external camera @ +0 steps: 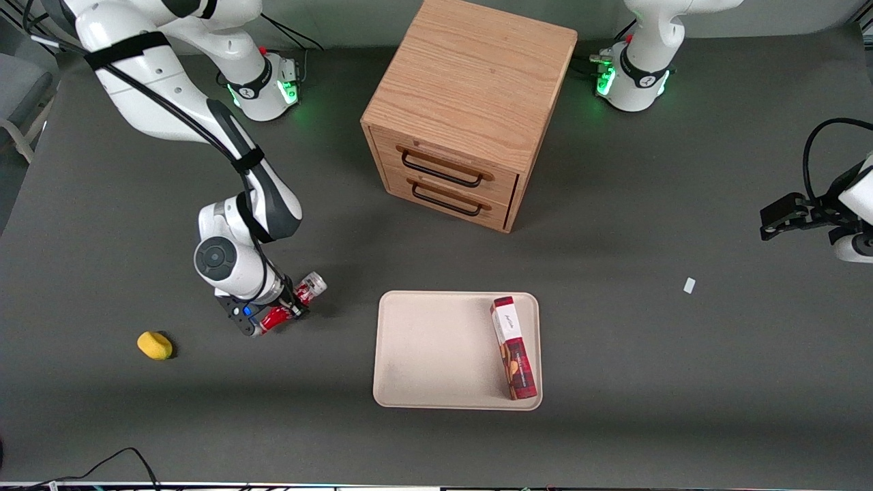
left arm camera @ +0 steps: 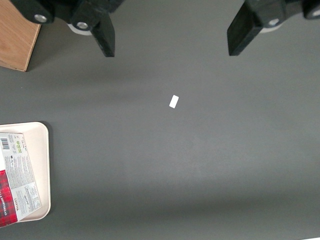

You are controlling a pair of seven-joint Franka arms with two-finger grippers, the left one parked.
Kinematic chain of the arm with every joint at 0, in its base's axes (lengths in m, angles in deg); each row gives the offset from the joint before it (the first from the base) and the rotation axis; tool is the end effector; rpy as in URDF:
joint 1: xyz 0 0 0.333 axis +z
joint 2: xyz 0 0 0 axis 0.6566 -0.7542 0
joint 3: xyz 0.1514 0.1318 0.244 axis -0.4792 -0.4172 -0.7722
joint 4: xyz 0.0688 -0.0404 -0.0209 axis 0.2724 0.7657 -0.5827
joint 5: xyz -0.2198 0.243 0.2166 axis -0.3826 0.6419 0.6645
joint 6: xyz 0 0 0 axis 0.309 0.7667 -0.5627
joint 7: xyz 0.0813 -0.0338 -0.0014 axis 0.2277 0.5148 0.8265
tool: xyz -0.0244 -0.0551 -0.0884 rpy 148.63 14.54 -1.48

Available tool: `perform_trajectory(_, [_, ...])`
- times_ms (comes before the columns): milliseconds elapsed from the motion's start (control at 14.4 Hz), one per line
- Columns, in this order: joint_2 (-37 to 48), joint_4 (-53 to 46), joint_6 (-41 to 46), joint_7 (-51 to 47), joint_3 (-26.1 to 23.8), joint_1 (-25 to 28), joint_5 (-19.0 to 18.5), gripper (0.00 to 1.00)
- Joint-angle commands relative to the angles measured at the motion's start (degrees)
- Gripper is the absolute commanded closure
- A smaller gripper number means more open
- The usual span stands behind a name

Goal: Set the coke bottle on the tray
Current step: 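Carry the held bottle over the white tray with the right gripper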

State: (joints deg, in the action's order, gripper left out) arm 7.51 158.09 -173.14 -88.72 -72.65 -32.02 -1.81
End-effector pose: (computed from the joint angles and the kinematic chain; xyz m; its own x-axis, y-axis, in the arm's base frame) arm 0.6254 0.1640 0.2275 0.6880 -0.7256 -0.0127 -0.7255 -0.6881 0.0116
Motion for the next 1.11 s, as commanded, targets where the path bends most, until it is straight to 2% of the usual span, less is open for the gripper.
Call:
perform_trajectory(0, [1.27,-11.04,10.99,4.64,-0.45,0.29,-0.54,1.0])
perform_trajectory(69, [0.31,-17.97,14.59,8.23,-0.54,0.9,-0.28,1.0])
perform_trajectory(347, [-5.39,-30.13,15.24,17.4,-3.52,0.99,-0.36,1.0])
perform_trajectory(485, [-8.74,-36.64,15.24,19.76,-4.76,2.92,-0.54,1.0])
perform_trajectory(554, [-9.97,-39.11,15.24,23.87,-4.76,3.71,-0.45,1.0])
perform_trajectory(762, [-14.8,-44.74,14.36,38.03,-4.93,7.22,-0.28,1.0])
perform_trajectory(1040, [-19.03,-45.46,13.75,43.85,-4.58,9.69,-0.63,1.0])
